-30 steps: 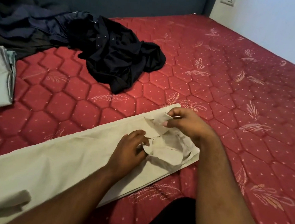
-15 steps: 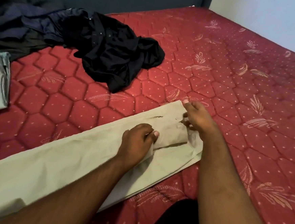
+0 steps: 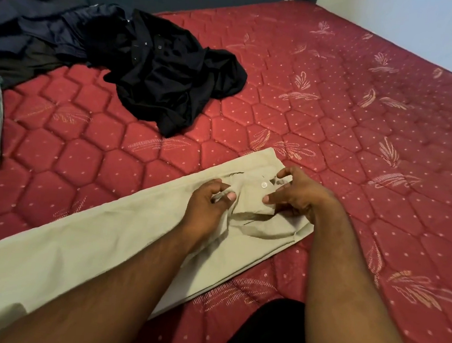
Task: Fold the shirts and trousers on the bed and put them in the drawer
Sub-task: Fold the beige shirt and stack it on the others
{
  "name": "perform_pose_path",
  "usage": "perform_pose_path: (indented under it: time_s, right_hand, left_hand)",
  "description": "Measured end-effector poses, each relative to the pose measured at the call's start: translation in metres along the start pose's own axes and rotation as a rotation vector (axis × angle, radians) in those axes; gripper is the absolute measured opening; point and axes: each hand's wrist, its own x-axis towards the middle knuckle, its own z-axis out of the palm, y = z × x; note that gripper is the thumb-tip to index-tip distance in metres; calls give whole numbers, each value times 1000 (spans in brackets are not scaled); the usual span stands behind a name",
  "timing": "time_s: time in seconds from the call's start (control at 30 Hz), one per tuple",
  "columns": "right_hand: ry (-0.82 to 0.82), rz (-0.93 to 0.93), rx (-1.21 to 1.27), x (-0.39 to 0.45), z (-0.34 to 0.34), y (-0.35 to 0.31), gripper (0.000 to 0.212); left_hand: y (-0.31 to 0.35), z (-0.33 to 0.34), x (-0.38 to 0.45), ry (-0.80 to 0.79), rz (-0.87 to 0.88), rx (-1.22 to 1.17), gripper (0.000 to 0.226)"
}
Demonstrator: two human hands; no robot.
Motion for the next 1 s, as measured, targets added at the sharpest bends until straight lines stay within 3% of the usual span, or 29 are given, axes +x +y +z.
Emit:
perform_pose_path:
  time_s: [0.07, 0.13, 0.27, 0.33, 0.4, 0.57, 0.67, 0.8, 0.87, 0.93, 1.0]
  right_hand:
    - [40, -26, 0, 1, 5, -4, 62]
    - [146, -100, 33, 2, 2, -9, 54]
    - [431, -249, 32, 11, 0, -18, 45]
    - [477, -192, -105, 22, 14, -11, 45]
    - [501, -157, -170, 34, 26, 1, 46]
    - [697, -209, -379, 36, 27, 0, 39]
    - [741, -361, -531, 21, 46, -9, 29]
    - [580, -727, -675, -13, 112, -33, 22]
    - [260, -877, -649, -29, 158, -28, 32]
    - [-110, -865, -924, -32, 192, -7, 54]
    - [-222, -784, -1242, -21, 195, 8, 65]
  left_hand:
    - [3, 0, -4, -12, -26, -40, 6]
    - [6, -2, -8, -44, 48, 106, 18]
    - [10, -16, -7, -132, 270, 700, 58]
    - [12, -22, -9, -221, 242, 1103, 69]
    - [4, -25, -12, -244, 238, 1320, 76]
    - [-1, -32, -13, -306, 223, 1397, 80]
    - [14, -31, -21, -206, 309, 1411, 80]
    - [34, -64, -68, -140, 230, 1382, 73]
    - [33, -103, -104, -63, 132, 1410, 69]
    - [25, -149, -142, -59, 7, 1448, 73]
    - [11, -185, -173, -132, -19, 1404, 83]
